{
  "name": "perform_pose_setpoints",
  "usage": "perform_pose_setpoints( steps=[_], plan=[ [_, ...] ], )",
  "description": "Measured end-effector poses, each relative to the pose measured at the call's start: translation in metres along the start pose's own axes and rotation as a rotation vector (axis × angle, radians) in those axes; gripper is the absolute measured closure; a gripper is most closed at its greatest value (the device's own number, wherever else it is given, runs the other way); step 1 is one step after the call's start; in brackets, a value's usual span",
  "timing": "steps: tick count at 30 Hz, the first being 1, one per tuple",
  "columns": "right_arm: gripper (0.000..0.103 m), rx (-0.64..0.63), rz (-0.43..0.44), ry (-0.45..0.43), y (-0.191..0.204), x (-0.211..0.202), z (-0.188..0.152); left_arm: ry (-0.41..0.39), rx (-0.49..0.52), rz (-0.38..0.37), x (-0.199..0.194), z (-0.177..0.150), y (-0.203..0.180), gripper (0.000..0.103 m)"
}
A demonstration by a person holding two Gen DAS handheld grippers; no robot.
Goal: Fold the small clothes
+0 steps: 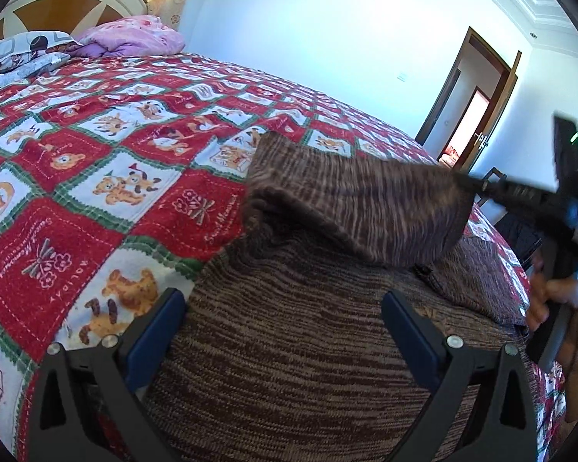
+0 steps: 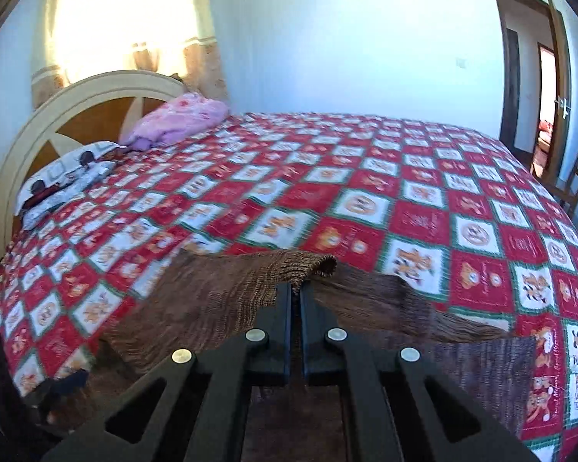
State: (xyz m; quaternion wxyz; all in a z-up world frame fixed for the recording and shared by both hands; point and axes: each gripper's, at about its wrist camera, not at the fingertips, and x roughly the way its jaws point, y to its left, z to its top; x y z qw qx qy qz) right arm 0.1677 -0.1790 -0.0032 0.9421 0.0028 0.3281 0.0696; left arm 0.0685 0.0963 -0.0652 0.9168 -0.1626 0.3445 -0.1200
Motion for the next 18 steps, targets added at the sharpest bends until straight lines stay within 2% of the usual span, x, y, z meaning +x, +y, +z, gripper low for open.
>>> perform_pose_setpoints(
  steps=[1,3,5,6,8,10,13,14,15,17,18],
  plan=[
    [0.099,0.004,-0.027,0.026,-0.004,0.006,-0.004,0.000,0.000,0.000,0.000,0.000,0.000,0.000],
    [0.098,0.019,-0.172,0.109,-0.014,0.021,-0.018,0.000,0.000,0.000,0.000,0.000,0.000,0.000],
    [0.098,0.040,-0.297,0.114,-0.018,0.019,-0.027,0.000,0.002,0.002,0.001,0.000,-0.001,0.000],
    [0.098,0.052,-0.304,0.085,-0.018,0.012,-0.030,0.000,0.003,0.003,0.000,0.000,0.000,0.000],
    [0.098,0.076,-0.252,0.017,-0.011,-0.006,-0.036,0.000,0.008,0.008,0.001,0.000,-0.001,0.000],
    [0.098,0.064,-0.192,0.001,0.000,-0.011,-0.040,0.001,0.012,0.013,0.001,0.000,-0.002,0.000],
    [0.098,-0.005,-0.134,0.079,0.015,0.005,-0.051,0.002,0.014,0.014,0.001,0.000,-0.001,0.000],
    [0.098,0.027,-0.134,0.134,0.012,0.013,-0.058,0.002,0.014,0.013,0.001,0.000,-0.001,0.000],
    [0.098,0.089,-0.102,0.147,0.007,0.014,-0.063,0.001,0.013,0.012,0.001,0.000,-0.001,0.000],
    [0.096,0.215,-0.023,0.113,-0.012,0.003,-0.068,0.000,0.012,0.011,0.001,0.000,-0.002,0.000],
    [0.086,0.275,0.012,0.097,-0.022,-0.005,-0.071,0.001,0.013,0.013,0.001,0.000,-0.002,0.000]
  ],
)
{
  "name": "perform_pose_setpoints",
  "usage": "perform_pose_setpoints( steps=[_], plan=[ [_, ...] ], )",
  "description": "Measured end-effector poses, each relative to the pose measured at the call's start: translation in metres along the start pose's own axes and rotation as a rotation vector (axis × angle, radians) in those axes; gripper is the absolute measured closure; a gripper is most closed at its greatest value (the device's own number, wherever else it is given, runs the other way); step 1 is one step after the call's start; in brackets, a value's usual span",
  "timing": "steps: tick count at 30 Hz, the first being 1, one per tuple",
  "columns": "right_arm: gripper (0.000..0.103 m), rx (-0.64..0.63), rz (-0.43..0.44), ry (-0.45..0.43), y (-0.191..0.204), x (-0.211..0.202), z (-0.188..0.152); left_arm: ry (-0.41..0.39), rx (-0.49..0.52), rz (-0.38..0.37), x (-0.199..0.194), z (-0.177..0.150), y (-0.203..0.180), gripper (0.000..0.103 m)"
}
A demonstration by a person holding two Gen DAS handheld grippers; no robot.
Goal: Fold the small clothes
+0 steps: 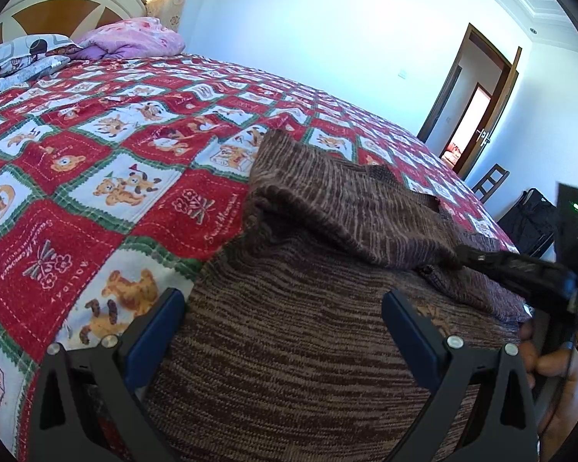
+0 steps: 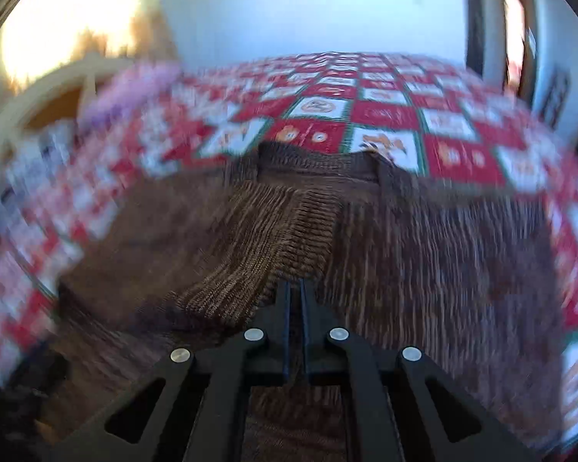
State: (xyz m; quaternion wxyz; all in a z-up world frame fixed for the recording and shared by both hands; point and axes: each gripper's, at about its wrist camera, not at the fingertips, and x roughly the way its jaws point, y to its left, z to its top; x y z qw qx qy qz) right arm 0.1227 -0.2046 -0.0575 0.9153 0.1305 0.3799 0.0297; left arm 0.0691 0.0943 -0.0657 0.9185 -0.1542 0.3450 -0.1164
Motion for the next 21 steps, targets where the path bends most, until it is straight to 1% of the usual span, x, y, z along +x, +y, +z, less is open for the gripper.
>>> perform_pose_setpoints(
  steps=[1,2,3,4,5,8,11,13,14,15,17,19,20,21],
  plan=[
    [0.077,0.040,0.025,-0.008,-0.009,-0.007,-0.002,0.000,0.001,0.001,0.000,0.000,0.000,0.000],
    [0.054,0.061,0.036,-0.020,-0.015,-0.012,-0.006,0.001,0.002,0.002,0.000,0.000,0.000,0.000],
    [0.042,0.066,0.038,-0.034,-0.016,-0.015,-0.009,0.000,0.000,0.000,0.000,0.000,0.000,0.000],
    [0.042,0.053,0.036,-0.056,-0.017,-0.021,-0.014,0.000,0.000,-0.001,0.000,0.000,0.000,0.000],
    [0.043,0.024,0.032,-0.059,-0.014,-0.022,-0.016,-0.001,-0.001,-0.001,0.000,0.000,0.000,0.000],
    [0.043,-0.057,0.023,-0.012,-0.002,-0.011,-0.013,0.000,0.000,0.000,0.001,0.000,0.000,0.000],
    [0.050,-0.140,0.028,0.047,0.016,0.008,-0.005,-0.001,-0.001,-0.003,0.001,0.000,0.000,0.000],
    [0.050,-0.187,0.025,0.055,0.026,0.016,0.000,-0.001,0.000,-0.002,0.001,0.000,0.000,0.000],
    [0.050,-0.207,0.019,0.045,0.031,0.020,0.004,-0.001,0.000,-0.002,0.001,0.000,0.000,0.000],
    [0.051,-0.212,0.027,0.032,0.033,0.021,0.008,-0.001,0.000,-0.002,0.000,0.000,0.000,0.000],
    [0.051,-0.190,0.074,0.008,0.033,0.024,0.015,-0.001,-0.001,-0.003,0.000,0.000,0.000,0.000],
    [0.051,-0.186,0.085,0.036,0.034,0.032,0.015,-0.001,-0.002,-0.004,0.000,0.000,0.000,0.000],
    [0.053,-0.193,0.079,0.060,0.035,0.036,0.014,-0.001,-0.002,-0.005,0.001,0.000,0.000,0.000],
    [0.063,-0.201,0.075,0.068,0.035,0.036,0.012,-0.001,-0.002,-0.006,0.000,0.000,0.000,0.000]
  ],
)
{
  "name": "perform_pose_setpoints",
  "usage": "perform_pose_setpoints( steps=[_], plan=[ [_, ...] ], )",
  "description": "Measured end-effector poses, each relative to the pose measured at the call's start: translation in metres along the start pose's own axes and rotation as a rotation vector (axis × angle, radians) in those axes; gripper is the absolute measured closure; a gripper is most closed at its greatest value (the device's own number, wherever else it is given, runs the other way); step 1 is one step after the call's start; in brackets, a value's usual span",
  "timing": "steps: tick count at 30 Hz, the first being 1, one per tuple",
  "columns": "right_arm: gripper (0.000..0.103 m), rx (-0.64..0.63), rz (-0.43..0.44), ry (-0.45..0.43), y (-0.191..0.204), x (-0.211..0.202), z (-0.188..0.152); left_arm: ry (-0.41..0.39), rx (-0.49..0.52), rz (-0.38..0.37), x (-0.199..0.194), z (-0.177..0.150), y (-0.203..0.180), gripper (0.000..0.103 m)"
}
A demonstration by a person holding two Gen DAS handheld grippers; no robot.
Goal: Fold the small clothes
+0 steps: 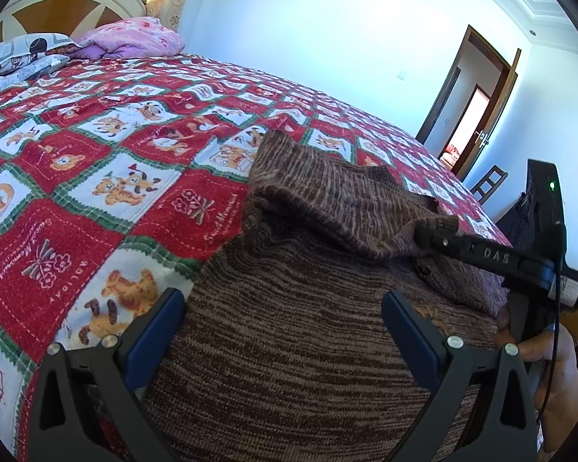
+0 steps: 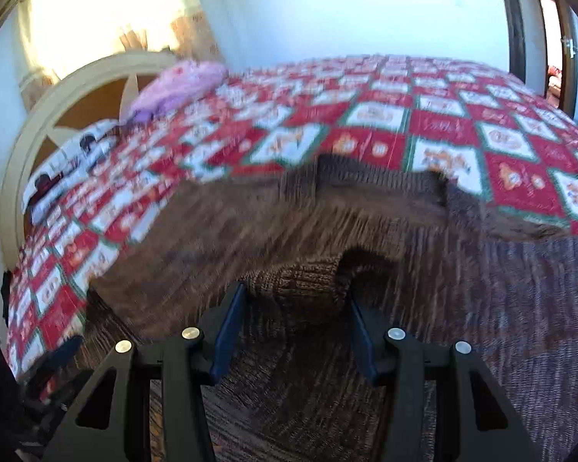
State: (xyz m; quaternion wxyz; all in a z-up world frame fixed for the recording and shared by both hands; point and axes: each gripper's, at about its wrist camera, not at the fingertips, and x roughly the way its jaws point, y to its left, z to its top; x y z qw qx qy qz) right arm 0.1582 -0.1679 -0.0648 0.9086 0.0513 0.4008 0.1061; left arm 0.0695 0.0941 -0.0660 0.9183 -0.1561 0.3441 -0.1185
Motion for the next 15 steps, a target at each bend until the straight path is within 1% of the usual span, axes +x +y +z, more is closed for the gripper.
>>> perform_pose_setpoints(
  steps=[3,5,8,9,10,11,12,13,14,15],
  plan=[
    [0.080,0.012,0.032,0.021,-0.001,-0.009,-0.003,0.000,-0.001,-0.001,0.000,0.000,0.000,0.000],
    [0.085,0.001,0.036,0.035,0.000,-0.019,-0.007,0.000,0.000,0.001,0.000,0.000,0.000,0.000],
    [0.086,-0.020,0.017,0.045,0.003,-0.037,-0.014,0.000,0.000,0.001,0.000,0.000,0.000,0.000],
    [0.086,-0.024,-0.003,0.069,0.004,-0.040,-0.017,0.000,0.000,0.001,0.000,0.000,0.000,0.000],
    [0.086,-0.035,-0.052,0.104,0.003,-0.040,-0.023,0.000,0.001,0.001,0.000,0.000,0.000,0.000],
    [0.081,-0.049,-0.088,0.114,0.001,-0.040,-0.027,0.001,0.001,0.001,0.000,0.000,0.000,0.000],
    [0.066,-0.059,-0.105,0.111,0.000,-0.041,-0.030,0.001,0.000,0.001,0.000,0.000,0.000,0.000],
    [0.057,-0.063,-0.134,0.103,-0.002,-0.045,-0.033,0.001,0.000,0.000,0.000,0.000,0.000,0.000],
    [0.045,-0.061,-0.182,0.092,-0.004,-0.049,-0.035,0.000,-0.001,-0.001,0.000,0.000,0.000,0.000],
    [0.044,-0.047,-0.231,0.070,-0.006,-0.056,-0.035,0.000,0.000,0.000,0.000,0.000,0.000,0.000]
  ],
)
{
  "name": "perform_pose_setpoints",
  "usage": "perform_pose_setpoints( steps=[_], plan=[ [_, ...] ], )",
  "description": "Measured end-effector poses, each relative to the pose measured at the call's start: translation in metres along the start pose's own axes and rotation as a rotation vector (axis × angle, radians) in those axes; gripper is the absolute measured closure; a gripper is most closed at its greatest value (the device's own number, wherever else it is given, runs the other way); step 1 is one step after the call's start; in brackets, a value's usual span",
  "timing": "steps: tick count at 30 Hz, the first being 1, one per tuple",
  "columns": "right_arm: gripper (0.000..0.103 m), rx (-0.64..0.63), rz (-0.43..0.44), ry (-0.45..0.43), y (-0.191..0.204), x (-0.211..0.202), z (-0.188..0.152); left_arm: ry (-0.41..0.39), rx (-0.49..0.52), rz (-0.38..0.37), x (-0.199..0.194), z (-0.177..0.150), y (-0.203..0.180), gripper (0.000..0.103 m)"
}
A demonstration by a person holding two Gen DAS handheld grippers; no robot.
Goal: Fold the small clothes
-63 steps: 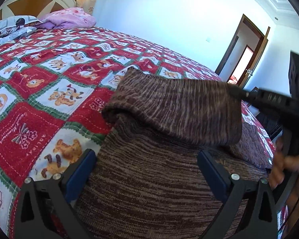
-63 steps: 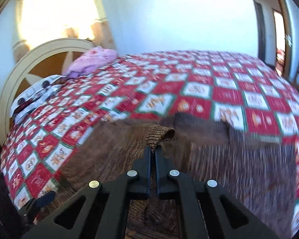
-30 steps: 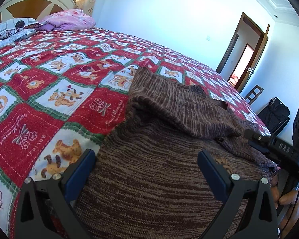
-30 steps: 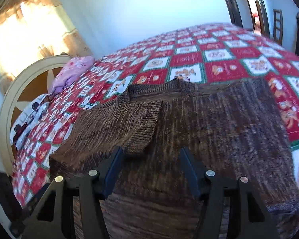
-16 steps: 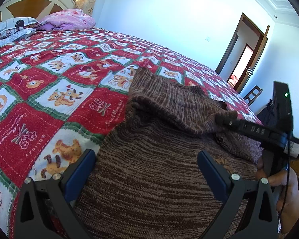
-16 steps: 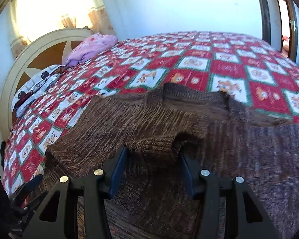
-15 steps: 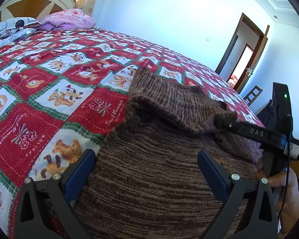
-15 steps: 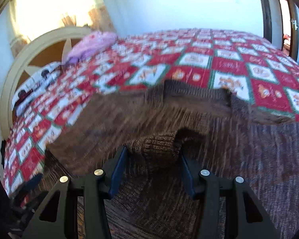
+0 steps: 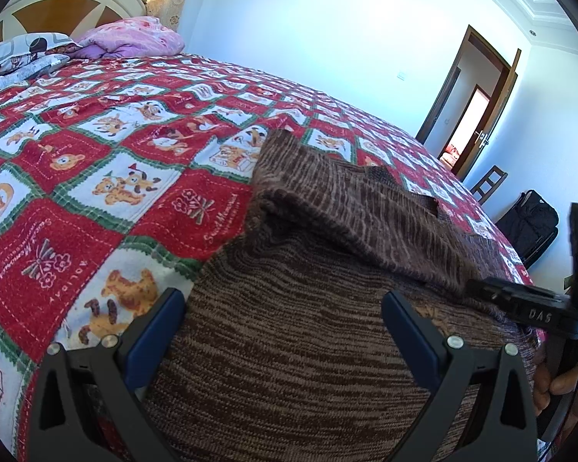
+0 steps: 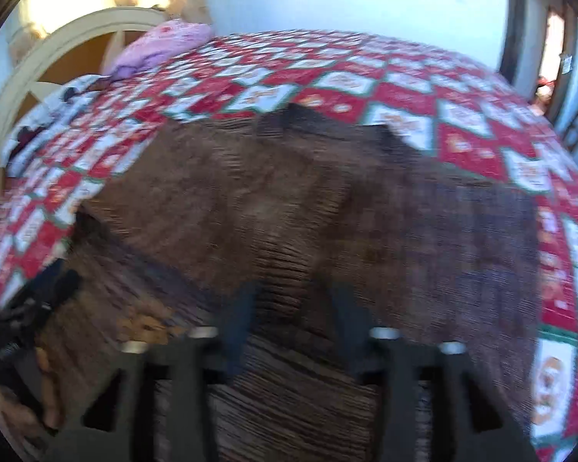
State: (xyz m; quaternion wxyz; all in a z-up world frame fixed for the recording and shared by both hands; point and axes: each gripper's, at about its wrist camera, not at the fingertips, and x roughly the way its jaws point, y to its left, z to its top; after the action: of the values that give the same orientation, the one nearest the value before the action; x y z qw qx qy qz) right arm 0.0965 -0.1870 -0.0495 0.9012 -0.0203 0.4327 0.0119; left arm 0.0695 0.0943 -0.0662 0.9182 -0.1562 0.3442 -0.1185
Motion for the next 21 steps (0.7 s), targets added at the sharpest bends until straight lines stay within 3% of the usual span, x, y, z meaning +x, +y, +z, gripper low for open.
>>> perform_pose_setpoints(
  steps=[2,3,5,10,13,14,15,17,19,20,21],
  plan=[
    [0.049,0.053,-0.031,-0.073,-0.006,-0.015,0.000,0.000,0.002,0.002,0.000,0.000,0.000,0.000],
    [0.065,0.084,-0.002,-0.109,-0.009,-0.022,0.002,0.001,0.002,0.003,0.000,0.000,0.000,0.000],
    [0.080,0.117,0.067,-0.119,-0.005,-0.027,0.007,0.001,0.002,0.003,0.000,0.000,0.000,0.000],
    [0.080,0.094,0.079,-0.117,0.007,0.000,0.032,0.001,0.002,0.001,0.000,0.000,0.000,0.000],
    [0.079,0.145,-0.002,-0.074,-0.008,0.033,0.053,-0.001,0.000,-0.001,0.000,0.000,0.000,0.000],
    [0.074,0.164,-0.025,-0.036,-0.015,0.050,0.059,-0.001,-0.001,-0.002,0.000,0.000,-0.001,0.000],
    [0.070,0.179,-0.007,-0.006,-0.019,0.060,0.060,-0.001,0.000,-0.002,0.000,0.000,0.000,0.000],
    [0.070,0.179,0.031,-0.040,-0.022,0.063,0.062,-0.002,0.000,-0.003,0.000,0.000,-0.001,0.000],
    [0.079,0.135,0.046,-0.041,-0.018,0.064,0.067,-0.002,-0.001,-0.004,0.001,0.000,0.000,0.000],
    [0.099,0.110,0.047,-0.040,-0.016,0.065,0.070,-0.003,0.000,-0.004,0.001,0.000,-0.001,0.000],
    [0.100,0.094,0.020,-0.040,-0.015,0.067,0.073,-0.002,0.000,-0.003,0.001,0.000,0.000,0.000]
  ],
)
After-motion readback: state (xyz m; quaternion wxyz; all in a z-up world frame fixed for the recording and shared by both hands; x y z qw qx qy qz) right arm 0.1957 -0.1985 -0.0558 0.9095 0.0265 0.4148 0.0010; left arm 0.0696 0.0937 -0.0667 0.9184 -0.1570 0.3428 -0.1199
